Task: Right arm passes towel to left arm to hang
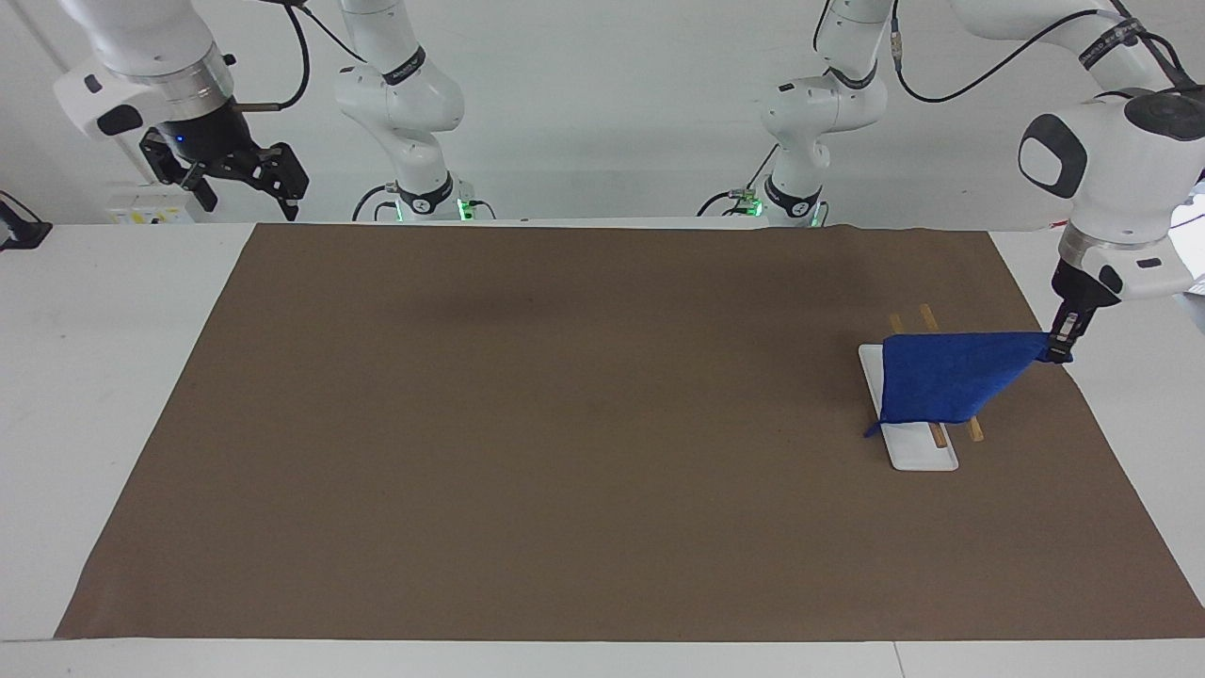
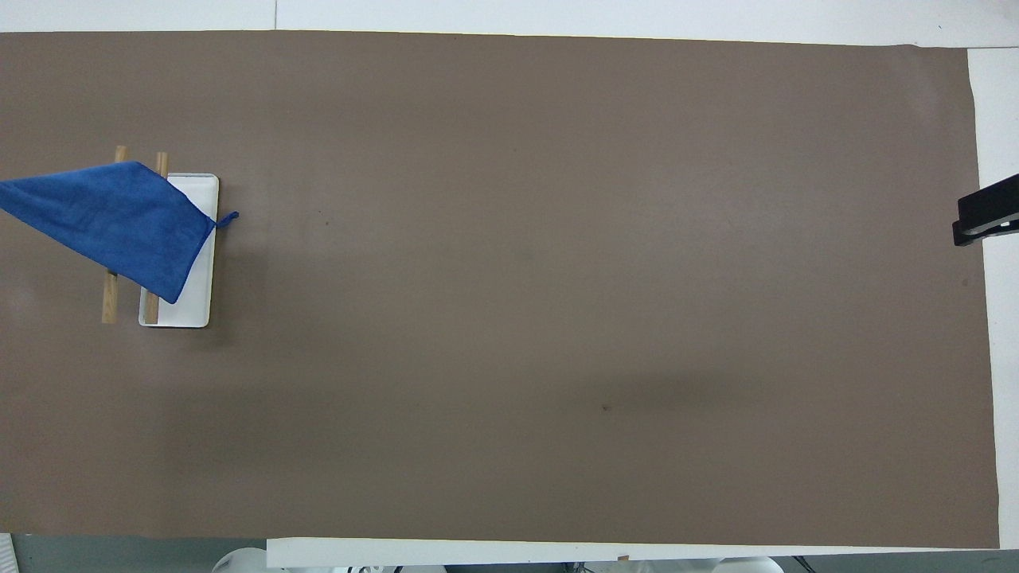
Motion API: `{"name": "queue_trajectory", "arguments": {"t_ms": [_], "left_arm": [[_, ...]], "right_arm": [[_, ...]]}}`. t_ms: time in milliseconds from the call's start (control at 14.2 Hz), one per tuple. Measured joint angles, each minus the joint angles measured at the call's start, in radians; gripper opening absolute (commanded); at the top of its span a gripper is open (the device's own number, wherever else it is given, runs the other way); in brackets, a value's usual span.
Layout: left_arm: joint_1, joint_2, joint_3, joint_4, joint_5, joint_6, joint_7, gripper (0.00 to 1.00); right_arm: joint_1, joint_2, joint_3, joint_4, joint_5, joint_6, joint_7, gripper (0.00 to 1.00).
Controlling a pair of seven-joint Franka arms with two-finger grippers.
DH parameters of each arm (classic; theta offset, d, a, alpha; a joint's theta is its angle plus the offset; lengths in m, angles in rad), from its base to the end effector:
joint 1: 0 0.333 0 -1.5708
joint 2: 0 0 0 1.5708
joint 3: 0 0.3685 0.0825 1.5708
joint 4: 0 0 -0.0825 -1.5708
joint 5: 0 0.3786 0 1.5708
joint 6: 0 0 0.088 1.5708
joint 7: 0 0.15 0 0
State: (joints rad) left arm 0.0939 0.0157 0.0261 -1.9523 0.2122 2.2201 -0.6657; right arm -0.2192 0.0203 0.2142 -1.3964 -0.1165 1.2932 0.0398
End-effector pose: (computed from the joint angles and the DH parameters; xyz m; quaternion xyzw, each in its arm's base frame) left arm 0.5866 0.0847 0.5078 -0.9316 -0.3287 -0.1452 0.0549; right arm 0.5198 -0.0237 0.6810 0.9960 -0.0347 -0.0604 0.0558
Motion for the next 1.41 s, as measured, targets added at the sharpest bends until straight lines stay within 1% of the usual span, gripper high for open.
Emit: {"name": "queue_trajectory", "arguments": {"t_ms": [71, 141, 212, 353, 494, 564, 635, 776, 846, 987, 1128, 1269, 1410], "left_arm": [[0.002, 0.000, 0.000, -0.045, 0.000, 0.043, 0.007, 0.41], [0.003, 0.000, 0.000, -0.082, 0.000, 0.072, 0.014, 0.91], [0.006, 0.000, 0.000, -0.104, 0.000, 0.085, 0.026, 1.00], [0.017, -0.001, 0.000, -0.115, 0.000, 0.089, 0.047, 1.00], [0.023, -0.009, 0.000, -0.111, 0.000, 0.082, 0.059, 1.00], [0.028, -0.015, 0.000, -0.102, 0.000, 0.065, 0.068, 1.00], [0.033, -0.021, 0.000, -0.085, 0.000, 0.028, 0.087, 1.00], [0.035, -0.036, -0.003, -0.023, -0.008, -0.114, 0.137, 1.00], [0.034, -0.044, -0.008, 0.015, -0.038, -0.200, 0.151, 1.00], [0.019, -0.063, -0.018, 0.087, -0.134, -0.346, 0.184, 1.00], [-0.034, -0.079, -0.025, 0.166, -0.176, -0.497, 0.248, 1.00], [-0.109, -0.078, -0.029, 0.251, -0.184, -0.592, 0.292, 1.00], [-0.170, -0.054, -0.032, 0.332, -0.196, -0.642, 0.298, 0.99]], "right_arm": [[0.005, 0.000, 0.002, -0.011, 0.001, -0.002, 0.000, 1.00], [0.016, -0.002, 0.004, -0.019, 0.002, -0.002, 0.000, 1.00], [0.036, -0.003, 0.000, -0.022, 0.002, -0.002, 0.000, 1.00], [0.092, -0.010, -0.051, -0.025, 0.002, -0.002, 0.000, 1.00], [0.156, -0.017, -0.141, -0.030, 0.002, -0.002, -0.001, 1.00], [0.182, -0.019, -0.174, -0.034, 0.002, -0.002, -0.001, 1.00], [0.196, -0.022, -0.189, -0.040, 0.002, -0.002, -0.001, 1.00], [0.206, -0.027, -0.196, -0.057, 0.002, -0.002, -0.001, 1.00], [0.206, -0.031, -0.197, -0.065, 0.002, -0.002, -0.001, 1.00], [0.204, -0.040, -0.201, -0.078, 0.002, -0.002, -0.001, 1.00], [0.193, -0.043, -0.205, -0.079, 0.014, 0.004, -0.010, 1.00], [0.173, -0.043, -0.209, -0.079, 0.031, 0.017, -0.032, 1.00], [0.158, -0.043, -0.210, -0.080, 0.034, 0.019, -0.043, 1.00]]}}
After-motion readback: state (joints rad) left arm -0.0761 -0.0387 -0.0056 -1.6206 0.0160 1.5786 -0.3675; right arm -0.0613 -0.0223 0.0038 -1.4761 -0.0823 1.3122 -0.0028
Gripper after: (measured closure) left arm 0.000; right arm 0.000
